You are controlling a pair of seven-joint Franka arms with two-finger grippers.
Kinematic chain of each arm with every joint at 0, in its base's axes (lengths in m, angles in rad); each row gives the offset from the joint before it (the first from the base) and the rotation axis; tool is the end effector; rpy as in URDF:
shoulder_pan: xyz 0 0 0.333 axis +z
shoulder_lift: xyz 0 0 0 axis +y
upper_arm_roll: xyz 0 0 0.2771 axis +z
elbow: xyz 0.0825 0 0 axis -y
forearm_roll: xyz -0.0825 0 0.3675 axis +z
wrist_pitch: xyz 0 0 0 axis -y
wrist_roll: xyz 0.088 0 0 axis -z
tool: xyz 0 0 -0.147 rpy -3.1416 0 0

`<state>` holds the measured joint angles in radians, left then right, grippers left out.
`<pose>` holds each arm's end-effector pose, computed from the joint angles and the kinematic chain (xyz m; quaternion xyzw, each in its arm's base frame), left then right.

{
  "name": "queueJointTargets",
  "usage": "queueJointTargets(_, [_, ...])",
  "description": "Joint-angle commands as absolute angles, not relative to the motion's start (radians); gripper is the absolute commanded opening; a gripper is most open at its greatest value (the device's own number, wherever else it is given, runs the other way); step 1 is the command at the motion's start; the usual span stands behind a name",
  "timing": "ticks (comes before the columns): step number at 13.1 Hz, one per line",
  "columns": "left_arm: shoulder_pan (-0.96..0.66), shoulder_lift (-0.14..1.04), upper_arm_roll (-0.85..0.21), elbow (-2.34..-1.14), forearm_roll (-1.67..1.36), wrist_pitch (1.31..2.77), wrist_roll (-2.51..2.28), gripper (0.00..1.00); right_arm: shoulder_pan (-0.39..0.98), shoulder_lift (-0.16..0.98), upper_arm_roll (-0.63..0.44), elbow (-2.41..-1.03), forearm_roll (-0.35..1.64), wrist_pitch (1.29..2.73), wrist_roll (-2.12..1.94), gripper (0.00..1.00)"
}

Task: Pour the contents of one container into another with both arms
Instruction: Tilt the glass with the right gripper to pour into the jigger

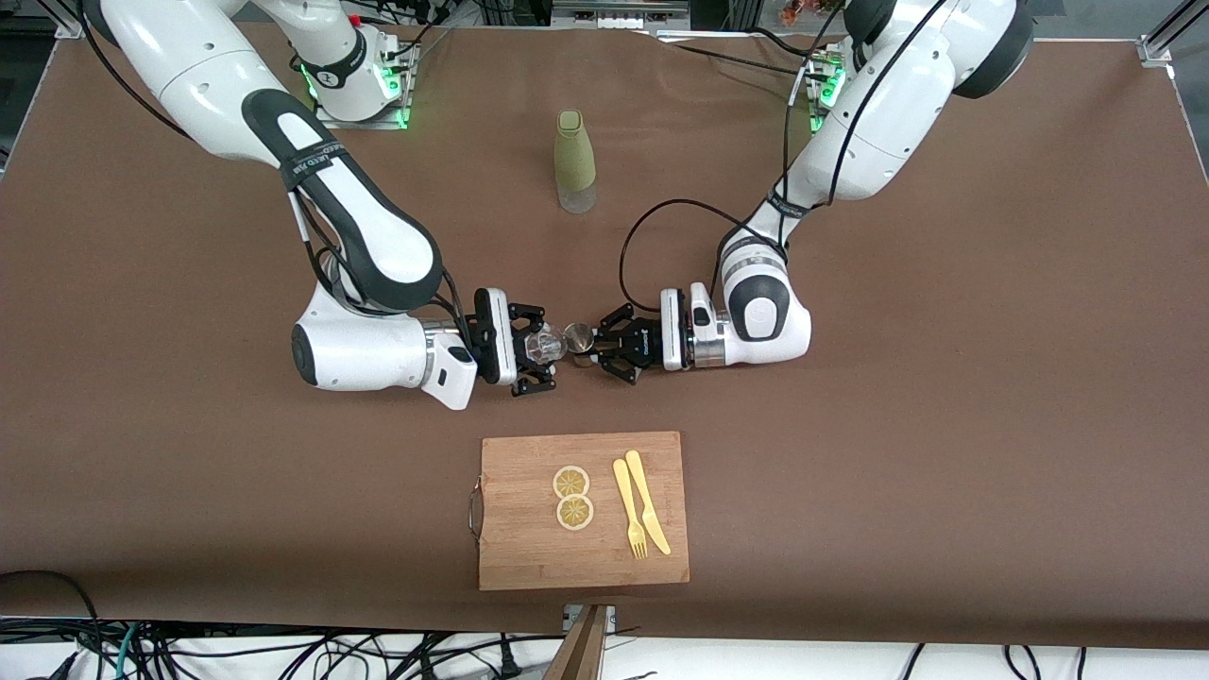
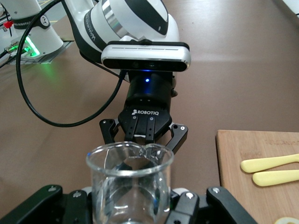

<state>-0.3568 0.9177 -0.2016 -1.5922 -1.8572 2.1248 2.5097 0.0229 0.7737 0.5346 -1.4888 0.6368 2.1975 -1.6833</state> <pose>0.5363 -0.4080 0.1000 0.5696 -0.4978 0.4582 0.4667 0.5922 0.3556 0.2336 -0.5958 -0.6826 -0.2257 0.3579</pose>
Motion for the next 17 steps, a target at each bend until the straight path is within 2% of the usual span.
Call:
queueJointTargets(1, [-0.37,0.936,-0.206,-1.56,-1.881,2.167,2.574,0.0,0.031,0.742,0.531,-1.525,0.6,2.21,-1.66,0.0])
queueJointTargets(7, [-0.371,0.937,-0.206,-1.546,-1.881,2.174,2.572,0.0,0.04,0.723,0.529,-1.546,0.511,2.21,-1.652,0.0])
queueJointTargets(11, [-0.371,0.936,-0.206,-1.545,-1.882,2.186,2.569,0.0,0.064,0.703,0.531,-1.54,0.375,2.212,-1.514,0.0])
queueJointTargets(17, [-0.373,0.936,-0.206,-1.545,-1.881,2.186,2.569,0.0,0.077,0.69,0.531,-1.536,0.33,2.214,-1.462,0.0])
